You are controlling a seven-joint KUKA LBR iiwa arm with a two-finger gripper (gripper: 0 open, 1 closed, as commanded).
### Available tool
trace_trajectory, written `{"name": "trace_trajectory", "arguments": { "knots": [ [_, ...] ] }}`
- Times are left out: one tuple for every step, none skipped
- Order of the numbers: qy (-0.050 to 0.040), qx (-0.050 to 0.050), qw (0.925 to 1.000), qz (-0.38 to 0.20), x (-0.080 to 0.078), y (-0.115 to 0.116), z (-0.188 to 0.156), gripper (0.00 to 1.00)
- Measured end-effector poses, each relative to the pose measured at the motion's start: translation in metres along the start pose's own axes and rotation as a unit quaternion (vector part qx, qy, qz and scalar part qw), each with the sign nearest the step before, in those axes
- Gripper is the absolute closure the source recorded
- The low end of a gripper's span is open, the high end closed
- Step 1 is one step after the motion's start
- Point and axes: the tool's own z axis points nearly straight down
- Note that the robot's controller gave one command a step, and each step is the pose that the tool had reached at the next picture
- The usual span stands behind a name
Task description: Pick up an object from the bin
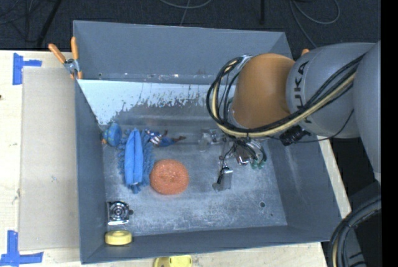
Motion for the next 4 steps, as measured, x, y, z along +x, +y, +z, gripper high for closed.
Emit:
{"name": "trace_trajectory", "arguments": {
  "knots": [
    [-0.0051, 0.000, 0.9999, 0.015, 0.002, 0.019, 0.015, 0.00],
    [-0.0014, 0.000, 0.9995, -0.030, 0.002, 0.045, 0.035, 0.00],
    [-0.0028, 0.000, 0.9984, -0.056, -0.005, 0.073, 0.041, 0.00],
    [-0.0026, 0.001, 0.9980, -0.063, -0.001, 0.106, 0.042, 1.00]
  ]
}}
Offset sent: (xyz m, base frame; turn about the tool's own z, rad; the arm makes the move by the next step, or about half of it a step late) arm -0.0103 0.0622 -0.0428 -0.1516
